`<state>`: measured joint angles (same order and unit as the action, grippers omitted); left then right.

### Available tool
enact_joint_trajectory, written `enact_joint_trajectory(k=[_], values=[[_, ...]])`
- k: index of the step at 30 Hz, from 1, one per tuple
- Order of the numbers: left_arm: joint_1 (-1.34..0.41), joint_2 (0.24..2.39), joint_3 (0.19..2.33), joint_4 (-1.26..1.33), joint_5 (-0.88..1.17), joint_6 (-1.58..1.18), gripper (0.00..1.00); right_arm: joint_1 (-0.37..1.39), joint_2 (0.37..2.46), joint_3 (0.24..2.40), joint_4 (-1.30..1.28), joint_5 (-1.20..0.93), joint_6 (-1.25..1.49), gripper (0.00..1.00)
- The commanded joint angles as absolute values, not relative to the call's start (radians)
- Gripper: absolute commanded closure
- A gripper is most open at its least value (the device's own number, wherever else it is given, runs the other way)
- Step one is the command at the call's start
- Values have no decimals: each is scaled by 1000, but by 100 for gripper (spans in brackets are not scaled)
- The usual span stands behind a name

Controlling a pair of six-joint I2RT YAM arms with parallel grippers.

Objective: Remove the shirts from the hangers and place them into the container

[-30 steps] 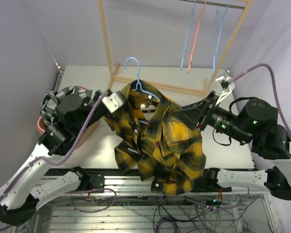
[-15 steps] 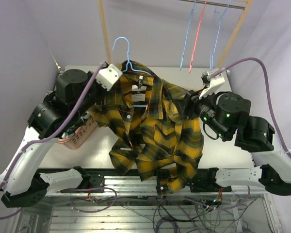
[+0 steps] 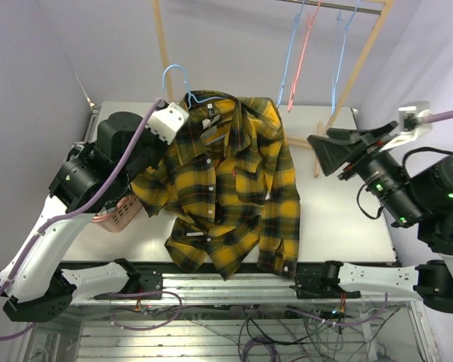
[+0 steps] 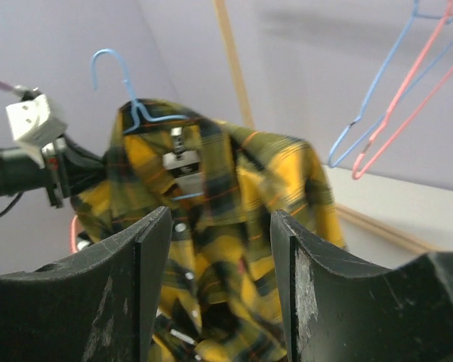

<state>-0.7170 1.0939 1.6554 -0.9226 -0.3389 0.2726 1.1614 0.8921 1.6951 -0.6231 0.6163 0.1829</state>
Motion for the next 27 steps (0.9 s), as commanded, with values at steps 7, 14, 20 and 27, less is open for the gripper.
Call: enact_joint_trajectory(k=[7,14,20,27], values=[[-713,1147,1841,-921,-310,192,93,1165,1109,1539,-622,486,286,43],[-713,1119,1868,-956,-259,156,93,1157,1085,1316,-380,611,289,31],[-713,1093,1905,-998,-209,143,93,1070,1102,1244,-233,448,308,29],[-713,1048,1918,-1010,-174,119,93,718,1136,1116,20,-99,473,31]])
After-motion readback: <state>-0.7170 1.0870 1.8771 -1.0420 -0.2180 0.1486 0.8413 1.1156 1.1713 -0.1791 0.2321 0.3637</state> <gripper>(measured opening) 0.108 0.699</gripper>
